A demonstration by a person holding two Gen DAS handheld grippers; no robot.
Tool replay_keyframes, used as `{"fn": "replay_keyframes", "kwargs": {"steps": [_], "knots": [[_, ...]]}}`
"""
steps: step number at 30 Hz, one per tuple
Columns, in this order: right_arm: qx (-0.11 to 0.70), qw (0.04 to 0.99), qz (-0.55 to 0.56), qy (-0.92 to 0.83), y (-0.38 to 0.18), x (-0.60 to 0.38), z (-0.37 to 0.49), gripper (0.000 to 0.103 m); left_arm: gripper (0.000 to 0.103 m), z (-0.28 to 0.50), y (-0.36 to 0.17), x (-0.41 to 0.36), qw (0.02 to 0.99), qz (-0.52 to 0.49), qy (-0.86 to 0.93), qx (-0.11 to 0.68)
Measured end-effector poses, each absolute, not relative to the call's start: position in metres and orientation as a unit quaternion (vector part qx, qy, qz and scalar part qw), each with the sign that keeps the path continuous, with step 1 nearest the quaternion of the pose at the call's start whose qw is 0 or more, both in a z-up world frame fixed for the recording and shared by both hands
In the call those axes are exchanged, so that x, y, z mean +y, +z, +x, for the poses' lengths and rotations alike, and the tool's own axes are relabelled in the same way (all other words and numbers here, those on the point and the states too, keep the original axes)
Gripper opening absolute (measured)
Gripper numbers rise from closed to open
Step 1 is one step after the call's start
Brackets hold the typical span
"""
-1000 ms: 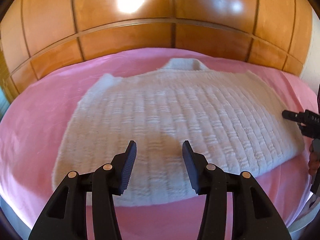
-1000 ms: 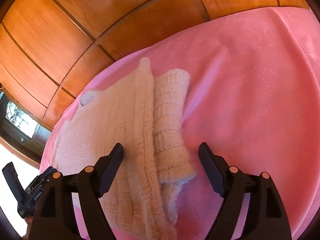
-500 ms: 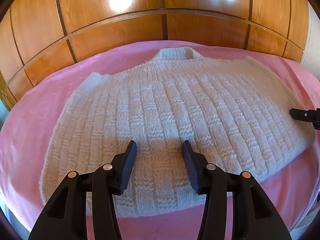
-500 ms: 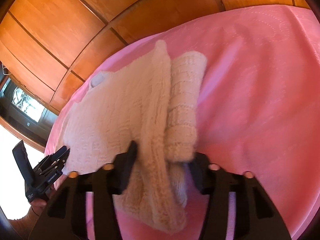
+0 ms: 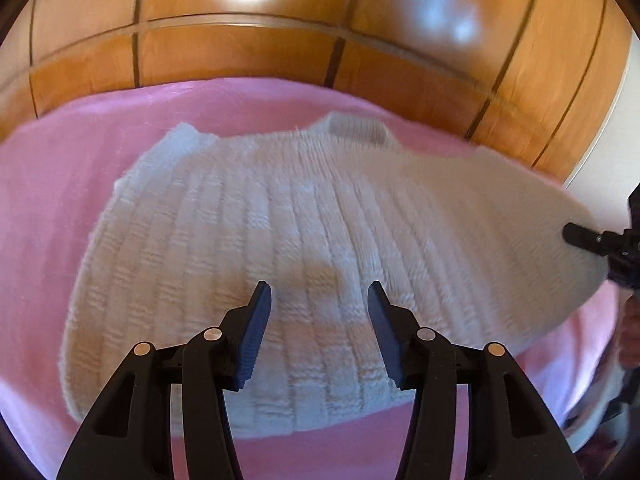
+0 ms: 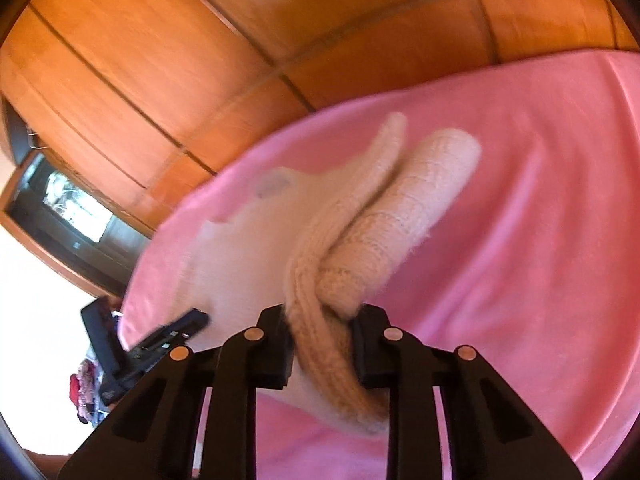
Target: Fold small clothes
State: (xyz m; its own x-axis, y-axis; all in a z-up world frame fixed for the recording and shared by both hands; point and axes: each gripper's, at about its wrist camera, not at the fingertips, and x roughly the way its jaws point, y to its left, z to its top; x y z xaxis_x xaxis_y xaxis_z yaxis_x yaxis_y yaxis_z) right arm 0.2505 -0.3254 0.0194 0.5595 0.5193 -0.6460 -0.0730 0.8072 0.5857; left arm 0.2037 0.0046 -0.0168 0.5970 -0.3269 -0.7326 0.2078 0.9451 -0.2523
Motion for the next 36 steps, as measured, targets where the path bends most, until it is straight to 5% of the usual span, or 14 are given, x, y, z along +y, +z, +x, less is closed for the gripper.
{"fn": "replay_keyframes", "kwargs": {"steps": [9,18,20,22,24,33,34,36], "knots": [[0.395,0.833,0.253,0.294,0.070,-0.206,0.282,0.020,0.049,0.200,0.017,0.097,0.883,-0.194,-0.163,0.394],[0.455,0.787,0.185,0.375,0.017,-0.039,0.303,0.020,0.049,0.189,0.016,0.176,0.866,-0.292,-0.145,0.380],[0.477,0.789,0.138,0.361,-0.007,-0.012,0.302,0.023,0.049,0.188,0.013,0.181,0.861,-0.305,-0.145,0.381],[0.476,0.792,0.117,0.364,-0.015,-0.004,0.297,0.048,0.050,0.189,0.009,0.183,0.847,-0.324,-0.161,0.388],[0.460,0.787,0.127,0.391,-0.014,-0.011,0.287,0.059,0.061,0.191,0.005,0.182,0.832,-0.345,-0.183,0.394],[0.406,0.843,0.114,0.335,0.015,-0.102,0.235,0.068,0.066,0.210,-0.013,0.155,0.795,-0.360,-0.207,0.442],[0.409,0.850,0.108,0.314,0.009,-0.114,0.233,0.067,0.064,0.214,-0.015,0.149,0.799,-0.353,-0.198,0.445],[0.418,0.854,0.109,0.291,0.002,-0.122,0.232,0.063,0.024,0.220,-0.010,0.137,0.817,-0.317,-0.180,0.446]]}}
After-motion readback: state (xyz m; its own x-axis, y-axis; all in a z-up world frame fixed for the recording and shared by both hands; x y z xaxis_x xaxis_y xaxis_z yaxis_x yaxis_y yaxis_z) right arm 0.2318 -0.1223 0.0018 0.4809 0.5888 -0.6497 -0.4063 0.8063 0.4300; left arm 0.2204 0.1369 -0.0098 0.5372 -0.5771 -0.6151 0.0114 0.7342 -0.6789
